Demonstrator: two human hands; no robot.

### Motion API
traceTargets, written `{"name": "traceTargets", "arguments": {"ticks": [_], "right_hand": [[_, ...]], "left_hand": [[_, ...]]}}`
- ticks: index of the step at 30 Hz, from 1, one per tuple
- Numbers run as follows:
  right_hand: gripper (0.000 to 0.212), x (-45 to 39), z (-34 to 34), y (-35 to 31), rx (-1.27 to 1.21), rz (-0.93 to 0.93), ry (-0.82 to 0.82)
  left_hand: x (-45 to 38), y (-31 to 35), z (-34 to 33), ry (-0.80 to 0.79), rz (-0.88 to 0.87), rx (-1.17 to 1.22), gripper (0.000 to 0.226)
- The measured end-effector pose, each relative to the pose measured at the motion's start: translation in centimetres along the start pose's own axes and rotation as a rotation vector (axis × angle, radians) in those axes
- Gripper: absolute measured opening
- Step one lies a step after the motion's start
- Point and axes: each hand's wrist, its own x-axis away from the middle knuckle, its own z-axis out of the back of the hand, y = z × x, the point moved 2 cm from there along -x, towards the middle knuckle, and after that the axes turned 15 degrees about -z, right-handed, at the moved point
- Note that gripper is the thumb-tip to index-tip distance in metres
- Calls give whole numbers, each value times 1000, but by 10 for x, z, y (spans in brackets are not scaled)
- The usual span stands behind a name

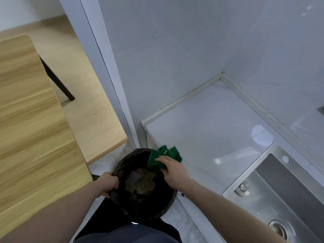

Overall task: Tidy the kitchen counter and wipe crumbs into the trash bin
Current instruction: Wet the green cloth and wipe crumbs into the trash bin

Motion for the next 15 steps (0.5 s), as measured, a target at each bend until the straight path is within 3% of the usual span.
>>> {"name": "traceTargets", "arguments": {"ticks": [5,9,15], "right_hand": [[44,9,41,7,-152,-11,-42],[46,-7,103,38,-379,-111,170],[47,-54,177,99,-429,-335,461]], "left_hand": [[-6,-3,0,11,22,23,40],[-9,-1,1,5,29,4,40],[-7,3,4,0,31,-28,37]]}}
